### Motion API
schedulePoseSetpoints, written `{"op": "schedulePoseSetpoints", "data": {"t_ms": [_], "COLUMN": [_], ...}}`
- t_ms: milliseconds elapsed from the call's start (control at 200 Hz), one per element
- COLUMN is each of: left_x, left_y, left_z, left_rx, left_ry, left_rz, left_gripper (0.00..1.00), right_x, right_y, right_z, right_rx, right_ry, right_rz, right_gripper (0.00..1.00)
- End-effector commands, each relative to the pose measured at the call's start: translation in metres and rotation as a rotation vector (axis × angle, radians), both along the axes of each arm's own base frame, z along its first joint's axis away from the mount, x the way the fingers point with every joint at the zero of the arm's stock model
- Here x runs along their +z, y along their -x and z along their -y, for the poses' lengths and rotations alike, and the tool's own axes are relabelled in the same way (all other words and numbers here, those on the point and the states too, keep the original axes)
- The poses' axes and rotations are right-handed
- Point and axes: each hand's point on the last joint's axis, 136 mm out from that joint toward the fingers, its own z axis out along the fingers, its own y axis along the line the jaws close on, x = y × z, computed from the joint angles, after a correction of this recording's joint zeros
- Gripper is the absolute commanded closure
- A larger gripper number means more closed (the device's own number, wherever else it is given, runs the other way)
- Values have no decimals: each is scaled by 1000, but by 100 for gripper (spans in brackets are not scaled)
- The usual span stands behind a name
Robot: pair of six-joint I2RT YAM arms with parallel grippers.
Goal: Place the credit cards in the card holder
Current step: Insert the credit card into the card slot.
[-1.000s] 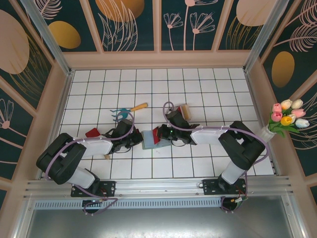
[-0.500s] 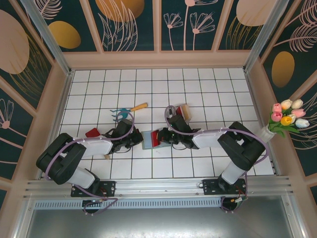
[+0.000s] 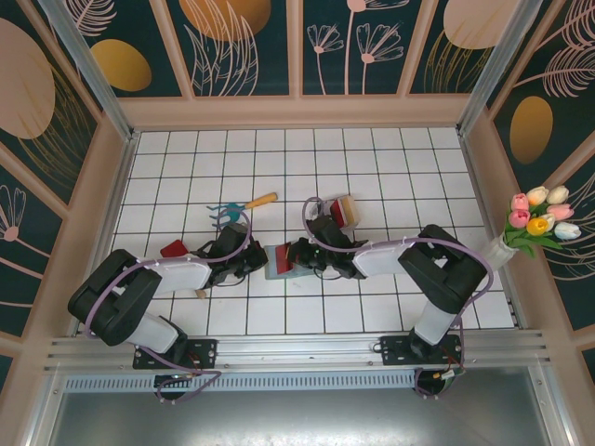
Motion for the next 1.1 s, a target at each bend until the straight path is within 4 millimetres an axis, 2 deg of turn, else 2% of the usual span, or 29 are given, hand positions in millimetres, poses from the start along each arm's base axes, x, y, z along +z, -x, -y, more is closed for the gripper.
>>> {"op": "schedulePoseSetpoints", "data": {"t_ms": [0,240,475,575,616,656,936,1091], "left_x": [5,5,7,7,7,8,8,8], "left_y": [5,5,3,3,3,3,3,3], "left_z": [7,7,8,8,8,8,9,9], "left_rx": [-23,-25,-25,-26,-26,-27,-22,-22], "left_ry": [38,36,42,42,41,43,51,50], "left_rz": [-1,2,5,5,5,6,5,4], "left_gripper": [100,100,100,100,100,100,100,100], "right_x": [-12,-3,-9,-9,-7,-5,1,-3], "right_y": [6,4,6,7,7,9,17,17], "right_z": [7,24,25,24,21,15,-24,-30], "right_rx": [-2,1,22,24,36,54,123,118], "right_ry": [84,154,180,179,163,137,-8,-14], "right_rz": [-31,-4,-30,-32,-30,-37,-96,-110], "right_gripper": [89,76,75,79,87,90,88,87]}}
